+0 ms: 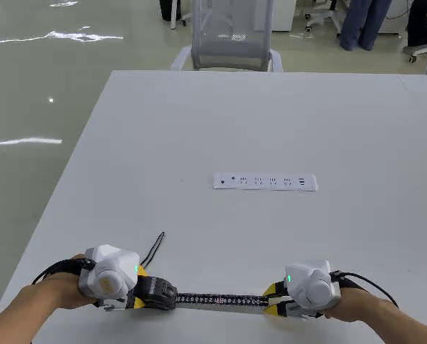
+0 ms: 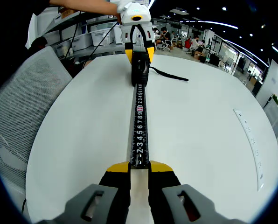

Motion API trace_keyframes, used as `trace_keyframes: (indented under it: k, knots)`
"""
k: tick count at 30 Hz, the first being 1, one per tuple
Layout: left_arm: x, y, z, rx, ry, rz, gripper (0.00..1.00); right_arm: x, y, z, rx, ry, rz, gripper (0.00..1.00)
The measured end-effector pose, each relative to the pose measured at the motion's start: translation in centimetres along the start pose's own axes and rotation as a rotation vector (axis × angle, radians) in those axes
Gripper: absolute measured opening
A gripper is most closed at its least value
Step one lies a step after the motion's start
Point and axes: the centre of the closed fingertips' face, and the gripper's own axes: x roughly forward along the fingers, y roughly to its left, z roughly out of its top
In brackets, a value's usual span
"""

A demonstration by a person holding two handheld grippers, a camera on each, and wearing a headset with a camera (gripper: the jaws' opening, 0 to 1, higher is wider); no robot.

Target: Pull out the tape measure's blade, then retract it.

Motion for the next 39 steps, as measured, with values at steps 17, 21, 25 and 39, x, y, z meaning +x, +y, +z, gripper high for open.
trace_keyframes:
  k: [17,21,25,39]
  knots:
    - [0.0,0.0,0.0,0.001,0.001,0.000,0.25,-0.4,0.0,-0.6,0.006,0.005,-0.004,0.12]
    - [0.0,0.0,0.1,-0.001,0.001,0.000,0.25,-0.6,0.0,-0.6,0.007,0.006,-0.006,0.12]
    - [0.0,0.0,0.1,0.000,0.001,-0.001,0.25,-0.6,0.0,-0.9,0.008,0.010,-0.006,0.12]
    - [0.1,0.0,0.0,0.000,0.002,0.000,0.25,-1.1,0.0,-1.4,0.013,0.012,-0.011,0.12]
